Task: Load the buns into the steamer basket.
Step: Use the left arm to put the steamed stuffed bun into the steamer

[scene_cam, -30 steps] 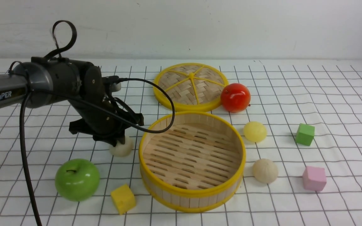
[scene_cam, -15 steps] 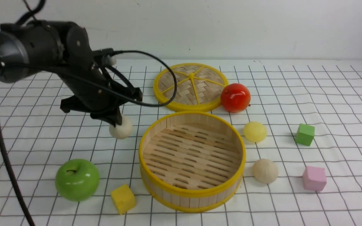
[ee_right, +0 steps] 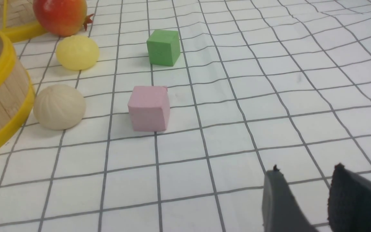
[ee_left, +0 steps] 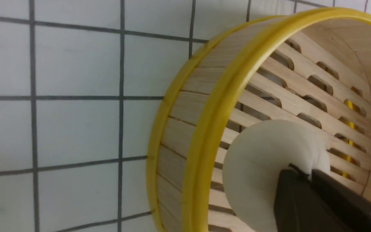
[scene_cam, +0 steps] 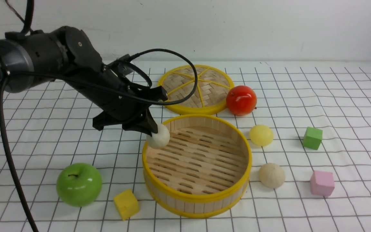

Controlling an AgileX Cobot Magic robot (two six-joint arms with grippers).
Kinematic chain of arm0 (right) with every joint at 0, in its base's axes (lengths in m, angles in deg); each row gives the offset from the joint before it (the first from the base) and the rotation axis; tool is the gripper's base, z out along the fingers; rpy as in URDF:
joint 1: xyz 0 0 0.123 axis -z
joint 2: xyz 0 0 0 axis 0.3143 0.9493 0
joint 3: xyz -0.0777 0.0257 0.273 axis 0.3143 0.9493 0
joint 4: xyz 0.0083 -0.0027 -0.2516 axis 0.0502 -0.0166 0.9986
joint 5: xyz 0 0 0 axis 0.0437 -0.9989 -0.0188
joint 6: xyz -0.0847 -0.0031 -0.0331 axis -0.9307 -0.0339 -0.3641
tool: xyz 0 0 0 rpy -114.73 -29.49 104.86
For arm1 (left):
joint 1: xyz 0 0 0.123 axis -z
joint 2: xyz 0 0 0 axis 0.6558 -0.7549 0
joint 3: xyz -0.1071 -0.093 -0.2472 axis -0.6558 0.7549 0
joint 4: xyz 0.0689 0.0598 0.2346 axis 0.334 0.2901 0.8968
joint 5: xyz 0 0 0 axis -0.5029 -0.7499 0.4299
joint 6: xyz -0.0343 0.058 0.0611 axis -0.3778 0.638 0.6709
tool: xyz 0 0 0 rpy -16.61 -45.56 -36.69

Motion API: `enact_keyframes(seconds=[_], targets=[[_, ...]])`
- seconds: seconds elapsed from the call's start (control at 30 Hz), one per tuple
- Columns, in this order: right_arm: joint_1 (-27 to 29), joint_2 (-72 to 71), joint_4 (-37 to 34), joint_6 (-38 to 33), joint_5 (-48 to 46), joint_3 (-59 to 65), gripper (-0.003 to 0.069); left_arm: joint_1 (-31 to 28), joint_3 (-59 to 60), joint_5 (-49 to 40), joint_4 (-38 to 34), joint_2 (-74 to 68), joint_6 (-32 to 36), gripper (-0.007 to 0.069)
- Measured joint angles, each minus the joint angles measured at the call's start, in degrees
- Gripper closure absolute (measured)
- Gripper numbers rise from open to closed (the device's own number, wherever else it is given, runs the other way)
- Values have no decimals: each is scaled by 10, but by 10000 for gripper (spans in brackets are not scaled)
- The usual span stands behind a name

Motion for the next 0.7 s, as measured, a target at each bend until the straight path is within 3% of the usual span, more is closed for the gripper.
enact_keyframes(seconds=[0.4, 0.57, 0.7], targets=[[0, 0, 0, 0, 0, 0, 419, 0, 0, 5, -12, -32, 6, 605], [0, 0, 0, 0, 0, 0, 419, 0, 0, 1, -14, -32, 6, 557], [0, 0, 0, 0, 0, 0, 419, 0, 0, -4, -14, -32, 10, 471]])
